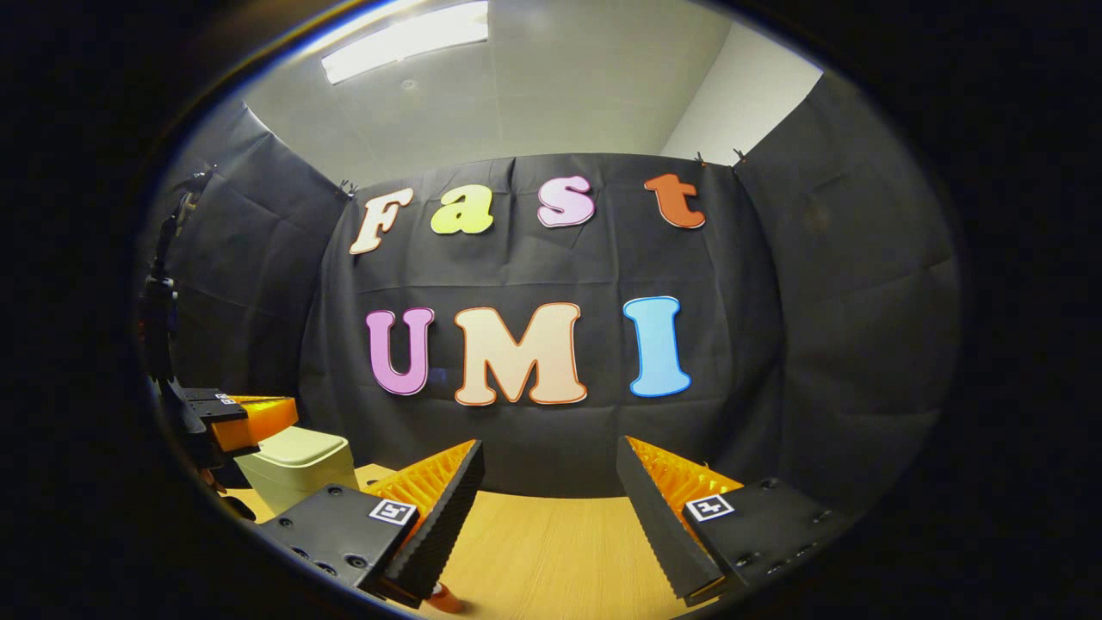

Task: Press the lid of the desktop garbage bin to open it, pick up the crumpled paper on the desktop and throw it into the bin, then pick up the pop can on the desktop and drop it into the bin, and finally close the garbage bin lid.

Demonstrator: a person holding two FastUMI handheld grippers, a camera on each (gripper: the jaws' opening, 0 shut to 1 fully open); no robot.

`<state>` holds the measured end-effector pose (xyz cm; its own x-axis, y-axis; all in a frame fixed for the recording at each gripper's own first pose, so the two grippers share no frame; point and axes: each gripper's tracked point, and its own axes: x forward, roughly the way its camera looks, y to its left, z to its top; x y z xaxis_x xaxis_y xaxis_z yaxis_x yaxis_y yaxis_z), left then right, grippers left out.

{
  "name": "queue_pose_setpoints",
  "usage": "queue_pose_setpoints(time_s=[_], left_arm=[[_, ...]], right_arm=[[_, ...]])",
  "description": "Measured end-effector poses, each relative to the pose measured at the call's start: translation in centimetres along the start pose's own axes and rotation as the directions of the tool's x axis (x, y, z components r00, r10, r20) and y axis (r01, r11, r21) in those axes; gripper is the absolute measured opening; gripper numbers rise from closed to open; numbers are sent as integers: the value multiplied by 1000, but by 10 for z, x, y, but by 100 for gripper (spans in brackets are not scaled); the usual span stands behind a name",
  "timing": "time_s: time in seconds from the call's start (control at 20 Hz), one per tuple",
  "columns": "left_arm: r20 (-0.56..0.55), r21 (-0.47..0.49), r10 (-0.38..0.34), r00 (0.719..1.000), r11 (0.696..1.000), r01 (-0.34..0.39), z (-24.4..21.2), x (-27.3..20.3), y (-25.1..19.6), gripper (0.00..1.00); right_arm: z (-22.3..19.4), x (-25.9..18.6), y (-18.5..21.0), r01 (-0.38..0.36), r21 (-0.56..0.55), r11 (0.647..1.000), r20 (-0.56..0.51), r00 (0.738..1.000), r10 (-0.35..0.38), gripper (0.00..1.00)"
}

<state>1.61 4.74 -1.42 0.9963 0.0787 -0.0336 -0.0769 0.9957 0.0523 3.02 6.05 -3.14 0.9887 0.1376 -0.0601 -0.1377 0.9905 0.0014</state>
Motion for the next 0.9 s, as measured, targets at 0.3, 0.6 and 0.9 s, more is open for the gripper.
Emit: queue_pose_setpoints(time_s=[0.3,0.6,0.9], left_arm=[[-22,-11,52,998,999,-52,-13,1,34,0],[-71,28,145,987,989,-144,-38,2,86,0],[-122,44,205,971,979,-201,-68,10,137,0]], right_arm=[[-5,4,23,-26,-8,1000,-14,1000,26,97],[-7,8,49,-43,-26,999,-20,999,43,97],[-19,7,76,-50,-34,998,-54,997,48,97]])
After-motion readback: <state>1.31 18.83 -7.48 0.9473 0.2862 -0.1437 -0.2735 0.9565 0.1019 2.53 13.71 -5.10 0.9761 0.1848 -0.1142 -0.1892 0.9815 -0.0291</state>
